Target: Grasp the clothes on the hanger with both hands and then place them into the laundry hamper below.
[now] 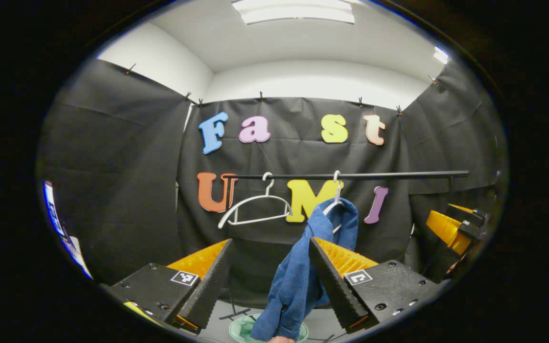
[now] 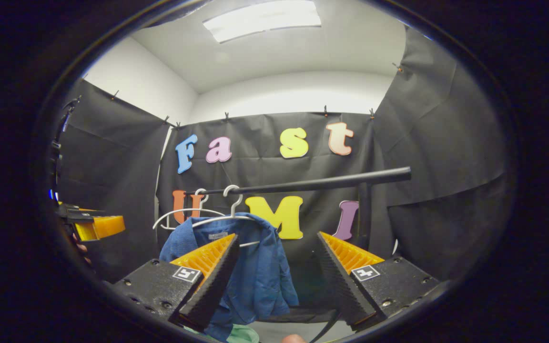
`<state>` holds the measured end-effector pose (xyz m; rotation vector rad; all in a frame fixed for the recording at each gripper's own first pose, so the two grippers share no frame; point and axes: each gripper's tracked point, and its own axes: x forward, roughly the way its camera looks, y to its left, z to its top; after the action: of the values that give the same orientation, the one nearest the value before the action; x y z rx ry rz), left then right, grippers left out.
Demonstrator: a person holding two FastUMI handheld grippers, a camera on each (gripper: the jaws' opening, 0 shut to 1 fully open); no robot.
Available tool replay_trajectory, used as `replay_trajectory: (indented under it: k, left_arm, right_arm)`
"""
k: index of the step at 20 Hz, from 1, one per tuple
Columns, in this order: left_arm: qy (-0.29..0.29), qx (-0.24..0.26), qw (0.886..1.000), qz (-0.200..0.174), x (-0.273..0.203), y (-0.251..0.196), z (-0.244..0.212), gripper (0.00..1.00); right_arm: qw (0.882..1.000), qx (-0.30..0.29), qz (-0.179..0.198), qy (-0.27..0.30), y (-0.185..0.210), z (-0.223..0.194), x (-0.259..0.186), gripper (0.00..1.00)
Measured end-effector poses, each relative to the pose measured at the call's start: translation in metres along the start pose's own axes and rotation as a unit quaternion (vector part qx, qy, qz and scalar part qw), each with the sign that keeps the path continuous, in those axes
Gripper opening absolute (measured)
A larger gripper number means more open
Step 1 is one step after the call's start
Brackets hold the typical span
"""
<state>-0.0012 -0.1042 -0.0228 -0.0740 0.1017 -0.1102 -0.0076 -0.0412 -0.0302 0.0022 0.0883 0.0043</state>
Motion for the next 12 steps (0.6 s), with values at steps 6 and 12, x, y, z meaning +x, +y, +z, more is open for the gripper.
replay_trajectory:
  k: [6, 12]
  left_arm:
    - [0.049, -0.01, 0.998, -0.039, 0.026, -0.058, -0.032, 0.96]
    - [0.099, -0.007, 0.995, -0.032, 0.073, -0.088, -0.065, 1.0]
  right_arm:
    - [1.0, -0.009, 0.003, 0.017, -0.004, -0.019, 0.021, 1.0]
    - [1.0, -0.011, -0.011, 0.023, -0.019, -0.03, 0.037, 0.98]
